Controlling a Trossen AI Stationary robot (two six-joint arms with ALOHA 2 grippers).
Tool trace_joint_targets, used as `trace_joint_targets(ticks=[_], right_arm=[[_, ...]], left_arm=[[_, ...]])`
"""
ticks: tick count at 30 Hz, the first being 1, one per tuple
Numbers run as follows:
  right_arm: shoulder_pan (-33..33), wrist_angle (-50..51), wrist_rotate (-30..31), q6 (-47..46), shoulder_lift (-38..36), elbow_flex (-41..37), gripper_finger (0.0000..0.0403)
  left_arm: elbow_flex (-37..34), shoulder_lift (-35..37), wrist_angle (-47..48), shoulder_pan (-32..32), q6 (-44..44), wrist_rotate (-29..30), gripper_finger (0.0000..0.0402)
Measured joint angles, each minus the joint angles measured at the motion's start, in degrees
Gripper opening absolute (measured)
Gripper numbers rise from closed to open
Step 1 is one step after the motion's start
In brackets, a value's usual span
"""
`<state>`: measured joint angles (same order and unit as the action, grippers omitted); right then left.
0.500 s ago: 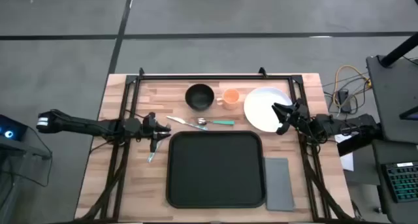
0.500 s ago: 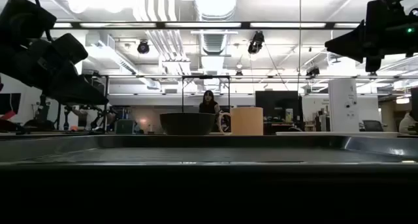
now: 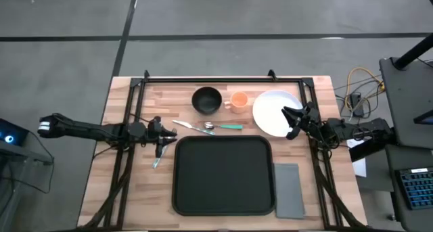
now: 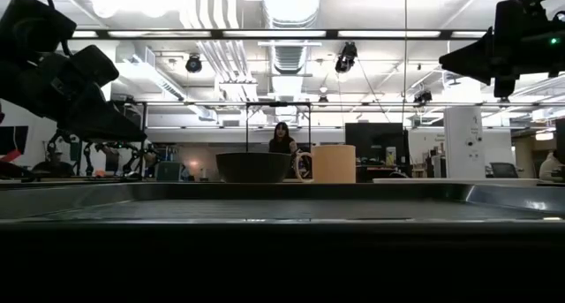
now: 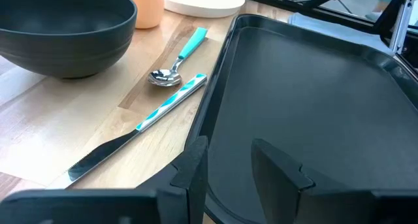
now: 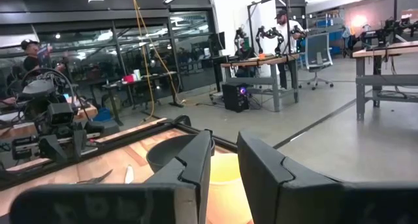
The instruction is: Set up tray
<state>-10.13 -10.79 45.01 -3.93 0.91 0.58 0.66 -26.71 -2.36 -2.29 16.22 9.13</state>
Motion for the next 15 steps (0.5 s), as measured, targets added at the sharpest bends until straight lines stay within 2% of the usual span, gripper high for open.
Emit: trace_joint_targets(ticks=[15], right_arm=[[0.01,0.00,0.00,0.01,-0.01,0.00,0.0068]], left_arm=[[0.00,-0.01,0.01,0.00,0.01,0.00,0.0098]])
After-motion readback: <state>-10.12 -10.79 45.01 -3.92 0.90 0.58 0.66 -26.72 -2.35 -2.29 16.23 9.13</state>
